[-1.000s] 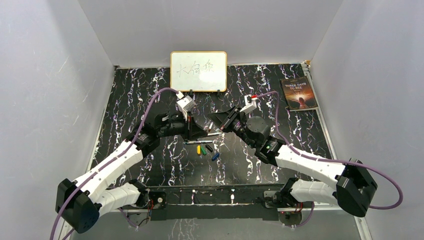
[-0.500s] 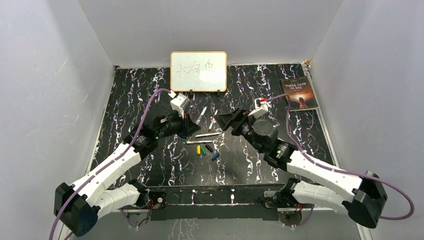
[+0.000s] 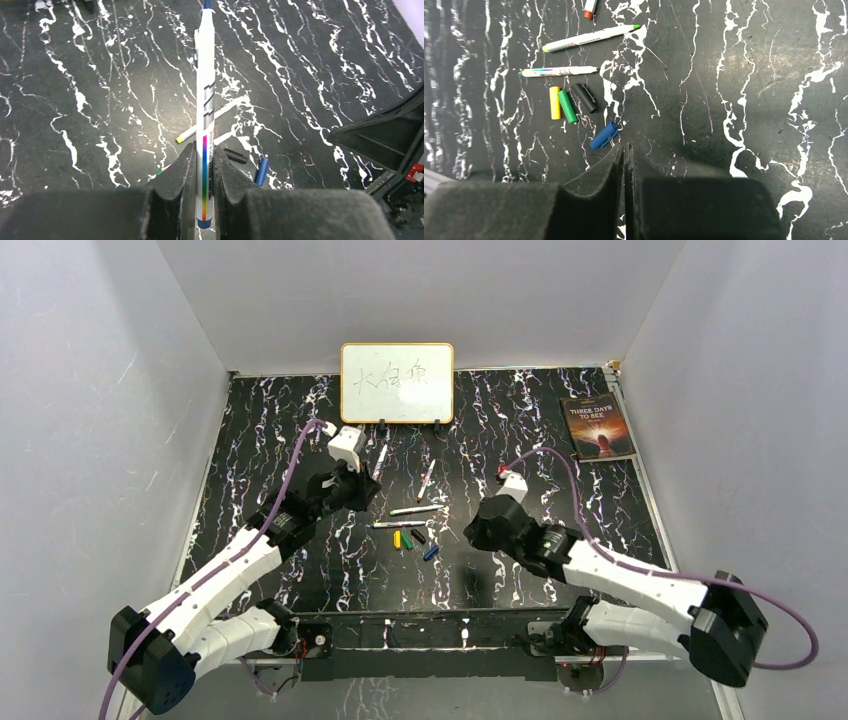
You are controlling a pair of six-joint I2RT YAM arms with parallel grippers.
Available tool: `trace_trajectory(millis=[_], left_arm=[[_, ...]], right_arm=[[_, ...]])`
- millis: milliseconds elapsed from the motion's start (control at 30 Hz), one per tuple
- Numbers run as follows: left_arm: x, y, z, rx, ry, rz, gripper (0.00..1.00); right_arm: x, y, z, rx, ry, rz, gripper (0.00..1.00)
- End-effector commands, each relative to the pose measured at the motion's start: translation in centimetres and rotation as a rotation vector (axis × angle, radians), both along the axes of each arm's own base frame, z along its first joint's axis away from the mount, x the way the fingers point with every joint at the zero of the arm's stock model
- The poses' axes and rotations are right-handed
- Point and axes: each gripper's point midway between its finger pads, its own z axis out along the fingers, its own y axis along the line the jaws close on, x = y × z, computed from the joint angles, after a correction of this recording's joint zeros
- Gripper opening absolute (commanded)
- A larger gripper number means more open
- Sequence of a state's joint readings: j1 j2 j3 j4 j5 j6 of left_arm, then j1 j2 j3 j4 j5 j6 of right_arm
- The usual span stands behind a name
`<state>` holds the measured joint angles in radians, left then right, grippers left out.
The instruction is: Insert the pens into the pen caps
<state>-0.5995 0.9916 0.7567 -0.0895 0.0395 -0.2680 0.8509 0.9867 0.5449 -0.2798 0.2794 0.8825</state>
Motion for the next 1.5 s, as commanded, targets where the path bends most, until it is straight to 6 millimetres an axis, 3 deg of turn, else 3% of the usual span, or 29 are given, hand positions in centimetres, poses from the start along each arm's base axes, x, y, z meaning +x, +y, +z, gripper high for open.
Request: trace_trajectory(millis=[0, 200, 333, 467, 700, 1233, 1467], left_arm=[[0.8, 1.7, 1.7, 0.031, -0.042, 0.094, 0.0], [1.2, 3.6, 1.0, 0.089, -0.027, 0.186, 0.0], [1.2, 4.5, 1.1, 0.114, -0.04, 0.22, 0.0], [1.2, 5.0, 2.4, 0.091, -0.102, 0.234, 0.0], [1.2, 5.3, 3.1, 0.11, -0.122, 0.233, 0.0], [0.3, 4.3, 2.6, 0.121, -0.142, 0.123, 0.0], [0.2, 4.4, 3.0, 0.118, -0.161, 0.118, 0.0]], right_arm=[[1.0, 0.2, 1.4, -0.163, -0.006, -0.049, 0.08], [1.0, 3.6, -0.1, -0.188, 0.058, -0.053, 0.43], [0.9, 5.3, -1.3, -0.234, 0.069, -0.082, 0.44], [0.3, 6.4, -2.9, -0.307, 0.092, -0.085, 0.48], [0.1, 9.0, -5.0, -0.304, 0.13, -0.082, 0.44], [0.4, 9.6, -7.3, -0.387, 0.154, -0.103, 0.39], [0.2, 9.4, -7.4, -0.404, 0.151, -0.105, 0.3]])
